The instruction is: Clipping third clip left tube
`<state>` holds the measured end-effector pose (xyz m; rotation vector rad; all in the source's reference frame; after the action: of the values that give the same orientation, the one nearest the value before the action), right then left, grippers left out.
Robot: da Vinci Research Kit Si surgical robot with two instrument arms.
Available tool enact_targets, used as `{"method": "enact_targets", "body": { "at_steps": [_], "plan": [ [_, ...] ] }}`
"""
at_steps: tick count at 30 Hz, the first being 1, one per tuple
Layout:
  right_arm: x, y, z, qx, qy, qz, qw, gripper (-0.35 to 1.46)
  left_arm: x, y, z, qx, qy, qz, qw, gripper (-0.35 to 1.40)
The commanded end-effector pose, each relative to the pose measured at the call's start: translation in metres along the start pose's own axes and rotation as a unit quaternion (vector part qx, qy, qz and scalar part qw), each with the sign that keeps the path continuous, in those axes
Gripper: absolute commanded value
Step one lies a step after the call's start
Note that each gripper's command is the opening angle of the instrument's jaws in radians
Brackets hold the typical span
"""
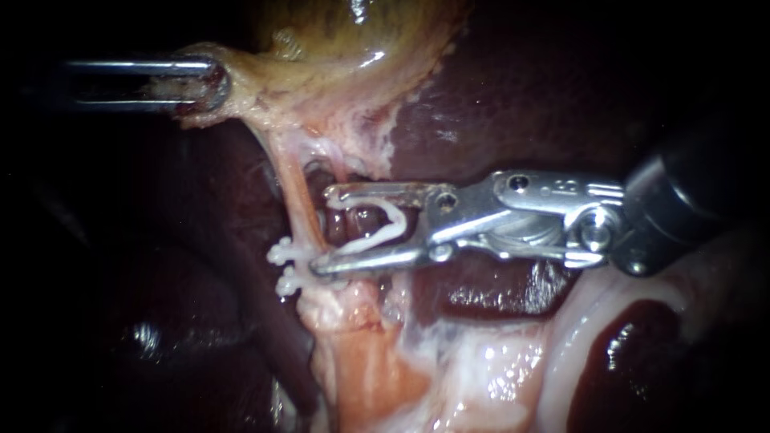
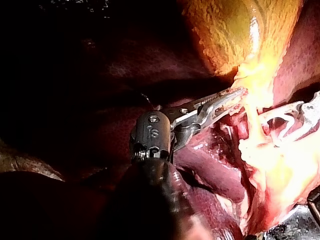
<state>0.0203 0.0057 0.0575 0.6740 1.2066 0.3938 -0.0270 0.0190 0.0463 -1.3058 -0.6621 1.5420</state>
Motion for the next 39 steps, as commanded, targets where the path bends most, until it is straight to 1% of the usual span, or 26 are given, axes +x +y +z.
{"method": "enact_targets", "body": {
  "at_steps": [1,4,7,11,14,15,18,19,24,25,28,30,33,36,38,39],
  "plan": [
    [-0.0003,0.0003,0.0002,-0.001,0.000,-0.001,1.0000,0.50,0.0000,0.0001,0.0000,-0.001,-0.001,0.000,1.0000,-0.35],
    [-0.0009,0.0012,0.0007,-0.002,0.000,0.004,1.0000,0.50,0.0000,0.0001,0.0000,-0.001,-0.001,0.000,1.0000,-0.35],
    [-0.0007,0.0019,0.0016,0.000,0.001,0.005,1.0000,0.50,0.0000,0.0002,0.0000,-0.001,-0.001,0.000,1.0000,-0.35],
    [0.0003,0.0023,0.0036,0.011,0.023,0.007,0.9997,0.50,0.0000,0.0002,0.0002,0.000,0.000,0.000,1.0000,-0.35],
    [0.0012,0.0025,0.0053,0.025,0.039,0.011,0.9989,0.50,0.0000,0.0002,0.0003,-0.002,-0.001,0.000,1.0000,-0.35],
    [0.0016,0.0026,0.0059,0.033,0.049,0.012,0.9982,0.50,0.0000,0.0002,0.0003,-0.002,-0.001,0.000,1.0000,-0.35],
    [0.0027,0.0023,0.0065,0.040,0.071,0.008,0.9967,0.50,0.0000,0.0002,0.0003,-0.002,-0.001,0.000,1.0000,-0.35],
    [0.0031,0.0021,0.0063,0.039,0.073,0.008,0.9966,0.50,-0.0001,0.0002,0.0002,-0.002,-0.001,0.000,1.0000,-0.35],
    [0.0060,0.0012,0.0046,0.038,0.077,0.019,0.9961,0.49,-0.0001,0.0003,0.0003,-0.002,-0.001,0.000,1.0000,-0.35],
    [0.0066,0.0010,0.0043,0.037,0.078,0.015,0.9962,0.49,-0.0001,0.0003,0.0003,-0.001,-0.001,0.000,1.0000,-0.35],
    [0.0076,0.0004,0.0041,0.038,0.078,0.011,0.9961,0.48,0.0000,0.0003,0.0003,-0.001,-0.001,0.000,1.0000,-0.35],
    [0.0078,0.0001,0.0041,0.039,0.079,0.011,0.9961,0.45,0.0000,0.0003,0.0004,-0.001,-0.001,0.000,1.0000,-0.35],
    [0.0079,-0.0003,0.0040,0.040,0.078,0.011,0.9961,0.31,-0.0001,0.0003,0.0004,-0.001,-0.001,0.000,1.0000,-0.35],
    [0.0078,-0.0005,0.0033,0.042,0.077,0.011,0.9961,-0.11,-0.0001,0.0003,0.0004,-0.001,-0.001,0.000,1.0000,-0.35],
    [0.0079,-0.0005,0.0030,0.040,0.071,0.012,0.9966,-0.31,-0.0001,0.0003,0.0004,-0.001,-0.001,0.000,1.0000,-0.35],
    [0.0080,-0.0005,0.0029,0.039,0.069,0.013,0.9968,-0.35,-0.0001,0.0003,0.0004,-0.001,-0.001,0.000,1.0000,-0.35]
  ]
}}
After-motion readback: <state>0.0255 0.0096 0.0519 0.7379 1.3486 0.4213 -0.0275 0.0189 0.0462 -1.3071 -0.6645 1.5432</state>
